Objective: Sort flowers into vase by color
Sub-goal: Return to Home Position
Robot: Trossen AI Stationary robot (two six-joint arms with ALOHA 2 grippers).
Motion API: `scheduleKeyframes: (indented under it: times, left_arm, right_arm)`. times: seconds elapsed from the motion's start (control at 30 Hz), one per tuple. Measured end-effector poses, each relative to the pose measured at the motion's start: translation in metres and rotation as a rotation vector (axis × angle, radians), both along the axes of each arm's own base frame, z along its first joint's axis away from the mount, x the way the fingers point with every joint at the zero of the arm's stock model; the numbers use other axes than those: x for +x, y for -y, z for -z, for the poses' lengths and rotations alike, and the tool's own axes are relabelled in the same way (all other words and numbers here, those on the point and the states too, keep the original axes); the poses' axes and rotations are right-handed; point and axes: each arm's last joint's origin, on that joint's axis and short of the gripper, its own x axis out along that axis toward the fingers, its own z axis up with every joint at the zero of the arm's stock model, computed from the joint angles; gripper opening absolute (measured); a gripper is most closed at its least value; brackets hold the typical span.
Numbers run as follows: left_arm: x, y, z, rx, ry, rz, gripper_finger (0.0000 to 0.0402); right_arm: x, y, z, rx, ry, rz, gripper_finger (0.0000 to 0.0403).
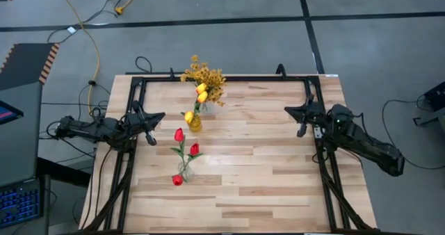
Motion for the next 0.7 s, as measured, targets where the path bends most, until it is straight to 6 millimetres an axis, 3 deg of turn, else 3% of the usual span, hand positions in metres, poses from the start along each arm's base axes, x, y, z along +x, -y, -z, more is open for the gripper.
scheduleKeyframes:
  times: [0.07, 0.7]
  left_arm:
    - [0.000, 0.000, 0.000, -0.002, 0.002, 0.000, 0.0000]
    - [0.000, 0.000, 0.001, 0.035, -0.025, 0.004, 0.0000]
  right_arm:
    - [0.003, 0.001, 0.010, -0.015, 0.027, -0.011, 0.0031]
    - [0.010, -0.004, 0.025, 0.118, -0.102, 0.008, 0.0028]
